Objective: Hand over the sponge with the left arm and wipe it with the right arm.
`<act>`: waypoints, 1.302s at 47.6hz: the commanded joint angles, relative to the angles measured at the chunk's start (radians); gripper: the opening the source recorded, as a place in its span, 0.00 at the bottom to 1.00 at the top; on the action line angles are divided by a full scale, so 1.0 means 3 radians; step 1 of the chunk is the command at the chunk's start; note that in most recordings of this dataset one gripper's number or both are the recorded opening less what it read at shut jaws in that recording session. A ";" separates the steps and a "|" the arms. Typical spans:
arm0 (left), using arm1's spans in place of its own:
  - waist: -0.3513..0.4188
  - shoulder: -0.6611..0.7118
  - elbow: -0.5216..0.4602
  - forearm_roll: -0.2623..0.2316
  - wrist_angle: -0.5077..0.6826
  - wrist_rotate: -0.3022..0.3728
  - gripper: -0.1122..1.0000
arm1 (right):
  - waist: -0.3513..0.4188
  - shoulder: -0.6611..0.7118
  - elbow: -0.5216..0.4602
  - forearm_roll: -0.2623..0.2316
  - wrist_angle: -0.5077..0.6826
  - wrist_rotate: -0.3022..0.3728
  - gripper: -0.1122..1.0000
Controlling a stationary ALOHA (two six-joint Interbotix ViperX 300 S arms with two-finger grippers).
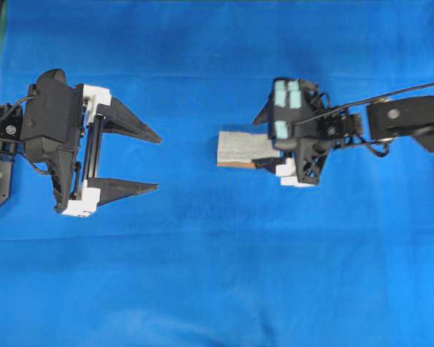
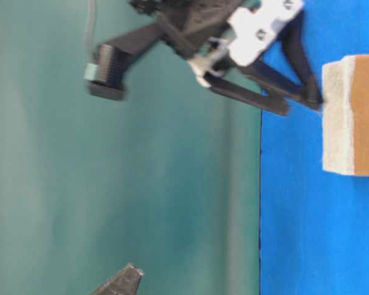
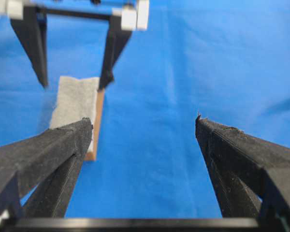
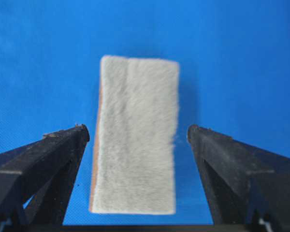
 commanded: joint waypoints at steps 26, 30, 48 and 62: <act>0.0000 -0.0010 -0.0036 0.0005 -0.0026 0.0005 0.92 | 0.0123 -0.1038 0.0082 0.0036 0.0210 0.0026 0.77; 0.0005 -0.0010 -0.0036 0.0005 -0.0026 0.0005 0.92 | 0.0123 -0.1033 0.0087 0.0036 0.0164 0.0026 0.77; 0.0005 -0.0276 0.0015 0.0005 0.0026 0.0005 0.92 | 0.0184 -0.1432 0.0281 0.0041 0.0138 0.0051 0.77; 0.0005 -0.0874 0.0194 0.0010 0.0251 0.0010 0.92 | 0.0332 -0.2403 0.0660 0.0046 0.0481 0.0112 0.77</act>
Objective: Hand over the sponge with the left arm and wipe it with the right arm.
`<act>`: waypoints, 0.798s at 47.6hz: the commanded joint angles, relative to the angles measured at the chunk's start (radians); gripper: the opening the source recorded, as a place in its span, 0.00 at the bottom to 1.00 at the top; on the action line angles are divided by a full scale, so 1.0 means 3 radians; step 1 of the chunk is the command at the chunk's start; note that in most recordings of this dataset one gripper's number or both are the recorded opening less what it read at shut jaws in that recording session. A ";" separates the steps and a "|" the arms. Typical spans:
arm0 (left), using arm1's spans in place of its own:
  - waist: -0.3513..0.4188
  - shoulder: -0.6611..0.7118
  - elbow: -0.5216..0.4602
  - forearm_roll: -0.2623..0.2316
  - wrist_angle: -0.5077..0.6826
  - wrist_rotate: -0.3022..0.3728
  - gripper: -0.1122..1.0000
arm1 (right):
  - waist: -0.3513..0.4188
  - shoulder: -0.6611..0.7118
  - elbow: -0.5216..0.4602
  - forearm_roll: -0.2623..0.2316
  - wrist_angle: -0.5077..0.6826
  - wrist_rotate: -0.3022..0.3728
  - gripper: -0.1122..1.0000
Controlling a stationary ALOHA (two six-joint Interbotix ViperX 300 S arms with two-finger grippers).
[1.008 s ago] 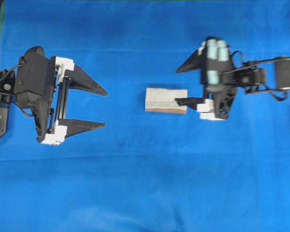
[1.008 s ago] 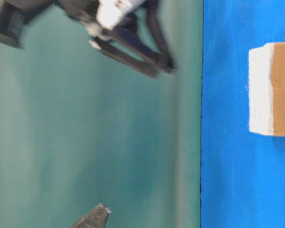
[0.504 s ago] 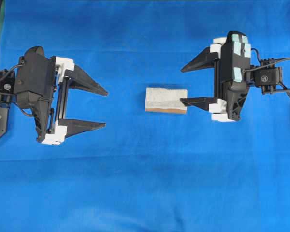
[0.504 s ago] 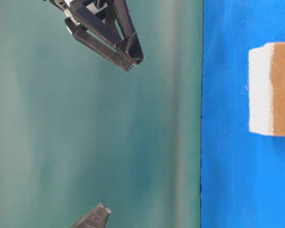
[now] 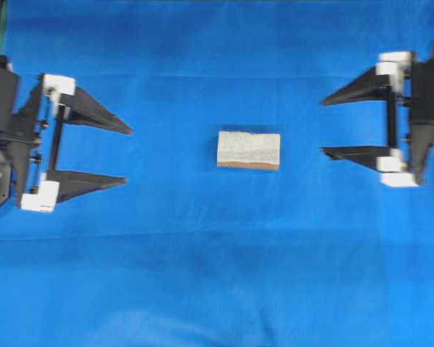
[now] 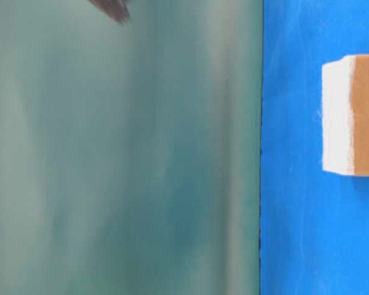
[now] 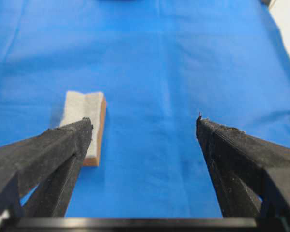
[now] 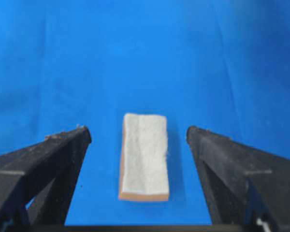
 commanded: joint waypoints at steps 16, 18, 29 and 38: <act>-0.0020 -0.0900 0.0399 0.0020 0.0312 0.0205 0.92 | 0.0205 -0.1145 0.0588 0.0031 0.0179 0.0036 0.77; -0.0031 -0.1033 0.0496 0.0015 0.0312 0.0205 0.92 | 0.0205 -0.1217 0.0670 0.0051 0.0169 0.0061 0.77; -0.0041 -0.1565 0.0920 0.0005 0.0312 0.0205 0.92 | 0.0205 -0.1375 0.1099 0.0159 -0.0056 0.0220 0.76; -0.0041 -0.1805 0.1130 0.0005 0.0337 0.0194 0.91 | 0.0199 -0.1365 0.1304 0.0179 -0.0302 0.0327 0.76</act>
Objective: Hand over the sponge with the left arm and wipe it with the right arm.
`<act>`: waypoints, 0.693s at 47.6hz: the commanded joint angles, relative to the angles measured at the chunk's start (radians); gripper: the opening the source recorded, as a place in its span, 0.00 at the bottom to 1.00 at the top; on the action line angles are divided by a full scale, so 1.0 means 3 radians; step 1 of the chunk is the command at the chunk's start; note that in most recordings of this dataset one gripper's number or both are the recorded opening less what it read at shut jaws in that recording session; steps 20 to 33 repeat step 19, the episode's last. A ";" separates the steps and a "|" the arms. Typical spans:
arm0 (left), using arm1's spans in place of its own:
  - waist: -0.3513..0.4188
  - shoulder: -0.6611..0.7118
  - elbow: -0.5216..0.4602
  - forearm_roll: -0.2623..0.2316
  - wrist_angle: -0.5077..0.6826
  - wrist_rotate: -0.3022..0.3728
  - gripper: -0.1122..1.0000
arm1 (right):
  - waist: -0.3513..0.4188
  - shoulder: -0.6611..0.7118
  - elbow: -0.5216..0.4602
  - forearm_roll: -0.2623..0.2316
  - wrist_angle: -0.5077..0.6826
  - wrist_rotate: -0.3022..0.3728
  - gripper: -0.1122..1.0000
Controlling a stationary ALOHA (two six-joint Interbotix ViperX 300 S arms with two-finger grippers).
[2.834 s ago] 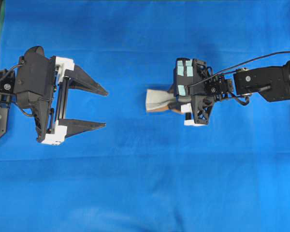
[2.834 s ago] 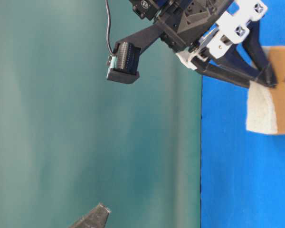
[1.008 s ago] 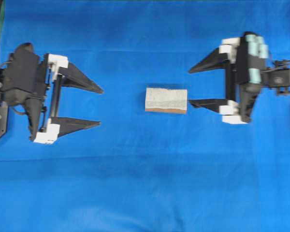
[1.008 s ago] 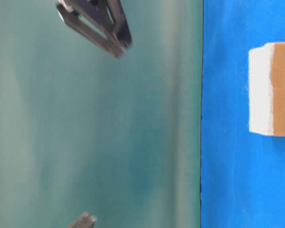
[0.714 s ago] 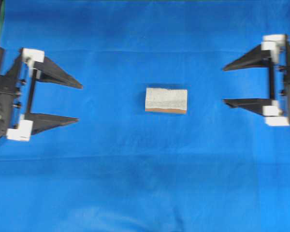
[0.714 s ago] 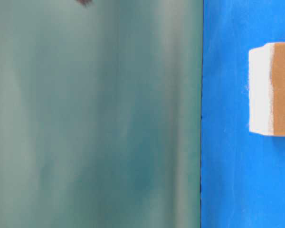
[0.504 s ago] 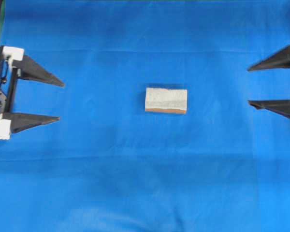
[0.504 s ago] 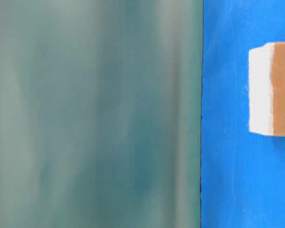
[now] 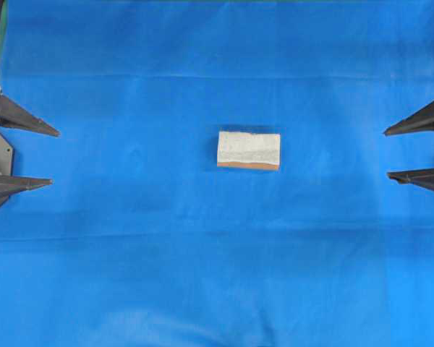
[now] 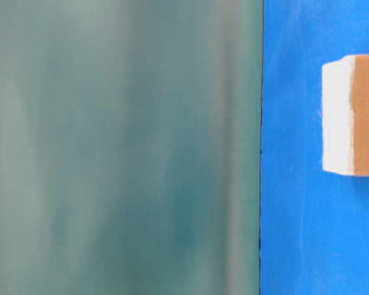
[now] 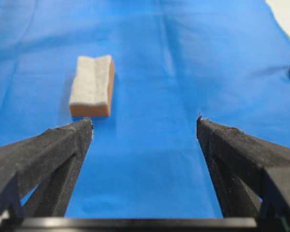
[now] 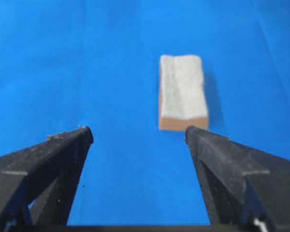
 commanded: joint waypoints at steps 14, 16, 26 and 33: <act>-0.0010 -0.0102 0.0082 -0.0010 0.0026 -0.0020 0.91 | -0.0107 0.0005 0.0020 0.0005 -0.0133 0.0015 0.76; -0.0005 -0.0102 0.0082 -0.0010 0.0026 -0.0020 0.91 | -0.0107 0.0005 0.0015 0.0005 -0.0133 0.0015 0.76; -0.0010 -0.0102 0.0082 -0.0010 0.0026 -0.0026 0.91 | -0.0107 0.0005 0.0020 0.0005 -0.0133 0.0015 0.76; -0.0010 -0.0102 0.0082 -0.0010 0.0026 -0.0026 0.91 | -0.0107 0.0005 0.0020 0.0005 -0.0133 0.0015 0.76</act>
